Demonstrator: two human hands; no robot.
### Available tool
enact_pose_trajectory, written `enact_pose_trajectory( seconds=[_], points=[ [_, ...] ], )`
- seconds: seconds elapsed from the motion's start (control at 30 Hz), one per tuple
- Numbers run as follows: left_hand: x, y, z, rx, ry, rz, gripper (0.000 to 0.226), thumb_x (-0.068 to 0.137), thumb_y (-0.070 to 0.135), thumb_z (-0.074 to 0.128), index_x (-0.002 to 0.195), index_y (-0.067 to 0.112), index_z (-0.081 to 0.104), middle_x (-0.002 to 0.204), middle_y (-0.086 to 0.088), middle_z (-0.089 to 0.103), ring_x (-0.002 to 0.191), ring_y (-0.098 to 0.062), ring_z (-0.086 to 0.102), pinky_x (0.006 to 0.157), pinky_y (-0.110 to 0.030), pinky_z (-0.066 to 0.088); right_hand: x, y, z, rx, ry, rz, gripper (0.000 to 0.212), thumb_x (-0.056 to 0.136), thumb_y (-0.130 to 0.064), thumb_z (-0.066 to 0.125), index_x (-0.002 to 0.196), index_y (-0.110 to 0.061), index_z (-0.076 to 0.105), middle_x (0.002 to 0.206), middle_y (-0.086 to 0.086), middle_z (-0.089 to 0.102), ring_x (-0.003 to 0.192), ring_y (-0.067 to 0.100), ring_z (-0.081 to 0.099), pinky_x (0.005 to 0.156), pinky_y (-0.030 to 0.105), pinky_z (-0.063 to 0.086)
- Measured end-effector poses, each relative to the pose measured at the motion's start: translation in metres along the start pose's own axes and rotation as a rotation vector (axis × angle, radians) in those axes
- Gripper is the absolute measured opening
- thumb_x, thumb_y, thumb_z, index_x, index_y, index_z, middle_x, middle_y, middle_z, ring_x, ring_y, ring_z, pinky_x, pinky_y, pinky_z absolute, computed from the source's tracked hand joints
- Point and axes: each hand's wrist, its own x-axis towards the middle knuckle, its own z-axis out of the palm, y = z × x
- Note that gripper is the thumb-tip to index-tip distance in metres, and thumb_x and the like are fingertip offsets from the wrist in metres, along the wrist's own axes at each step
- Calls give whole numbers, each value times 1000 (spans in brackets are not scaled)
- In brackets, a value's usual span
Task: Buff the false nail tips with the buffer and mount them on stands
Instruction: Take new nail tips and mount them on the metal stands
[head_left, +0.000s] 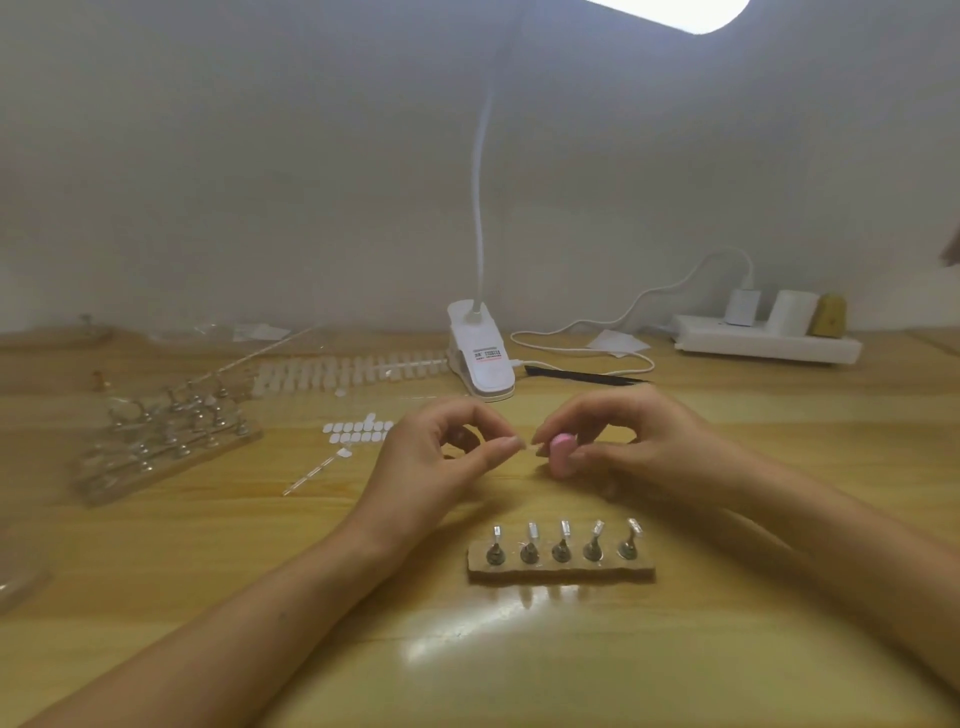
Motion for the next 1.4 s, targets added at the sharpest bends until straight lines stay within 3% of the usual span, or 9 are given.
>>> enact_pose_trajectory(
  seconds=[0.13, 0.37, 0.5, 0.6, 0.73, 1.1, 1.2, 1.3, 1.4],
  points=[
    [-1, 1, 0, 22, 21, 30, 11, 80, 25, 79, 73, 27, 71, 84, 8, 68, 75, -2, 58, 66, -12, 43, -2, -1, 14, 387, 58, 115, 13, 85, -15, 76, 97, -19, 73, 92, 6, 76, 73, 19, 74, 50, 22, 54],
    [-2, 2, 2, 6, -17, 52, 13, 83, 22, 76, 74, 24, 68, 87, 8, 68, 73, -2, 56, 64, -9, 40, 6, 1, 27, 740, 285, 151, 22, 80, -24, 71, 91, -6, 66, 83, 9, 76, 75, 19, 71, 61, 21, 56],
    [-2, 4, 2, 22, -14, 91, 11, 85, 20, 74, 77, 22, 67, 89, 6, 66, 74, -2, 55, 64, -10, 39, 2, -2, 28, 574, 73, 116, 19, 81, -26, 74, 89, -10, 68, 84, 10, 75, 77, 19, 73, 67, 26, 60],
    [-3, 6, 3, 31, -45, 105, 10, 86, 16, 73, 78, 20, 68, 88, 7, 66, 76, 1, 56, 65, -7, 39, 5, -2, 28, 658, 236, 134, 29, 78, -30, 72, 93, -5, 65, 84, 9, 76, 76, 20, 73, 69, 24, 59],
    [-3, 8, 3, 58, -5, 122, 11, 87, 16, 72, 78, 19, 67, 88, 8, 65, 75, 1, 56, 66, -8, 39, 3, -6, 31, 531, 57, 127, 25, 82, -27, 73, 91, -5, 66, 85, 14, 76, 76, 22, 73, 65, 25, 58],
    [-5, 11, 4, 84, -30, 135, 12, 87, 14, 73, 78, 19, 67, 91, 4, 65, 77, 1, 56, 67, -7, 40, 4, -4, 27, 672, 234, 150, 26, 77, -34, 71, 86, -10, 67, 83, 8, 75, 71, 16, 72, 65, 23, 57],
    [-5, 12, 3, 109, -21, 141, 10, 88, 14, 71, 79, 15, 66, 91, 3, 64, 77, 1, 56, 68, -7, 40, 3, -7, 32, 569, 92, 130, 21, 77, -33, 74, 81, -13, 68, 82, 12, 75, 67, 16, 70, 59, 21, 56],
    [-6, 13, 4, 109, -46, 155, 11, 88, 12, 72, 79, 15, 66, 91, 0, 64, 77, 1, 55, 66, -6, 39, 5, -2, 29, 666, 260, 131, 26, 76, -34, 72, 84, -10, 67, 81, 9, 74, 64, 14, 66, 57, 19, 54],
    [-5, 12, 3, 103, -4, 165, 11, 87, 13, 72, 78, 16, 66, 89, 2, 64, 77, 1, 56, 67, -6, 39, 3, -5, 29, 598, 122, 118, 22, 77, -32, 74, 84, -12, 68, 80, 10, 74, 67, 17, 67, 58, 20, 55]
  ],
)
